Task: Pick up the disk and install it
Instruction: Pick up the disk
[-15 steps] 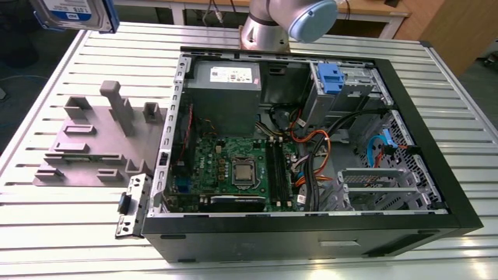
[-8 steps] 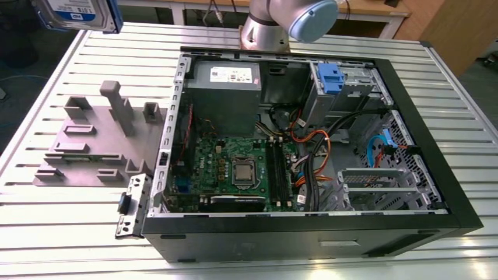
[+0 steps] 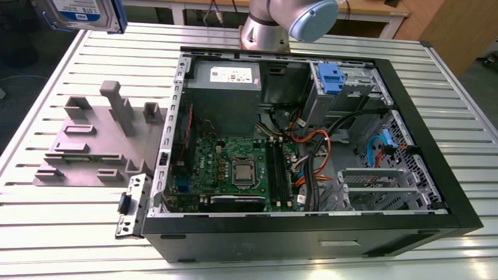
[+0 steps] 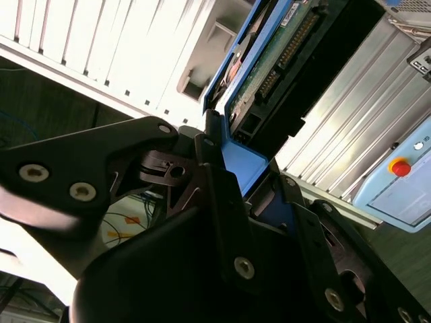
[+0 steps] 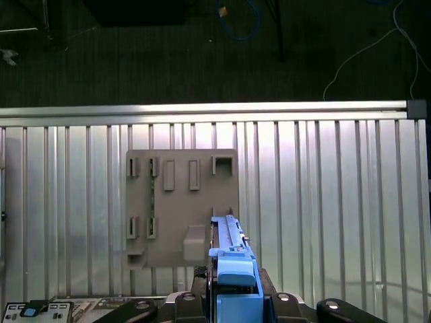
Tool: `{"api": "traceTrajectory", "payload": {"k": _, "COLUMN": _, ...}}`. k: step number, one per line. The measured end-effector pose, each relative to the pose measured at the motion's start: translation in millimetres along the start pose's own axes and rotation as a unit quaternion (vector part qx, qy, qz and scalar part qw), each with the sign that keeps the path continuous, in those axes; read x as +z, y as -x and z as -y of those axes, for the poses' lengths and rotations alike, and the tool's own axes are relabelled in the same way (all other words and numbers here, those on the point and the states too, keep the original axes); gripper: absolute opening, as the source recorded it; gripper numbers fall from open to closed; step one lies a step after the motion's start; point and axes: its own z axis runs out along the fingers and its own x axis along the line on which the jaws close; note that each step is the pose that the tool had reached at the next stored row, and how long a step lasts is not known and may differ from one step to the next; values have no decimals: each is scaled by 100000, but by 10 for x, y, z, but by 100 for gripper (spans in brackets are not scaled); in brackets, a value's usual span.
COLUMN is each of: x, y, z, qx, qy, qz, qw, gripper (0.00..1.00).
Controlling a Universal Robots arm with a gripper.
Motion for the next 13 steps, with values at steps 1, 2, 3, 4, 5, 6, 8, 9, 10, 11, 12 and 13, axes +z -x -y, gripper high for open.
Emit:
{"api": "traceTrajectory", "payload": {"k": 1, "x": 0, "y": 0, "z": 8, "qx": 0, "qy": -1, "qz": 0, "qw": 100000, "gripper": 37}}
{"api": "traceTrajectory", "payload": {"k": 2, "x": -1, "y": 1, "z": 16, "qx": 1, "qy": 2, "qz": 0, "qw": 100000, "gripper": 37}}
{"api": "traceTrajectory", "payload": {"k": 3, "x": -1, "y": 1, "z": 23, "qx": 1, "qy": 4, "qz": -3, "qw": 100000, "gripper": 37}}
{"api": "traceTrajectory", "payload": {"k": 4, "x": -1, "y": 1, "z": 31, "qx": 1, "qy": 4, "qz": -2, "qw": 100000, "gripper": 37}}
{"api": "traceTrajectory", "payload": {"k": 5, "x": -1, "y": 2, "z": 40, "qx": 1, "qy": 1, "qz": 0, "qw": 100000, "gripper": 37}}
{"api": "traceTrajectory", "payload": {"k": 6, "x": -1, "y": 2, "z": 48, "qx": 0, "qy": 0, "qz": -1, "qw": 100000, "gripper": 37}}
{"api": "traceTrajectory", "payload": {"k": 8, "x": -2, "y": 3, "z": 64, "qx": 0, "qy": 4, "qz": -3, "qw": 100000, "gripper": 37}}
{"api": "traceTrajectory", "payload": {"k": 9, "x": -2, "y": 3, "z": 72, "qx": 2, "qy": 4, "qz": -3, "qw": 100000, "gripper": 37}}
{"api": "traceTrajectory", "payload": {"k": 10, "x": -2, "y": 3, "z": 80, "qx": 4, "qy": 0, "qz": -1, "qw": 100000, "gripper": 37}}
{"api": "traceTrajectory", "payload": {"k": 11, "x": -2, "y": 4, "z": 88, "qx": 3, "qy": 3, "qz": -2, "qw": 100000, "gripper": 37}}
{"api": "traceTrajectory", "payload": {"k": 12, "x": -2, "y": 4, "z": 96, "qx": 1, "qy": 3, "qz": 0, "qw": 100000, "gripper": 37}}
{"api": "traceTrajectory", "payload": {"k": 13, "x": -2, "y": 4, "z": 105, "qx": 3, "qy": 1, "qz": -1, "qw": 100000, "gripper": 37}}
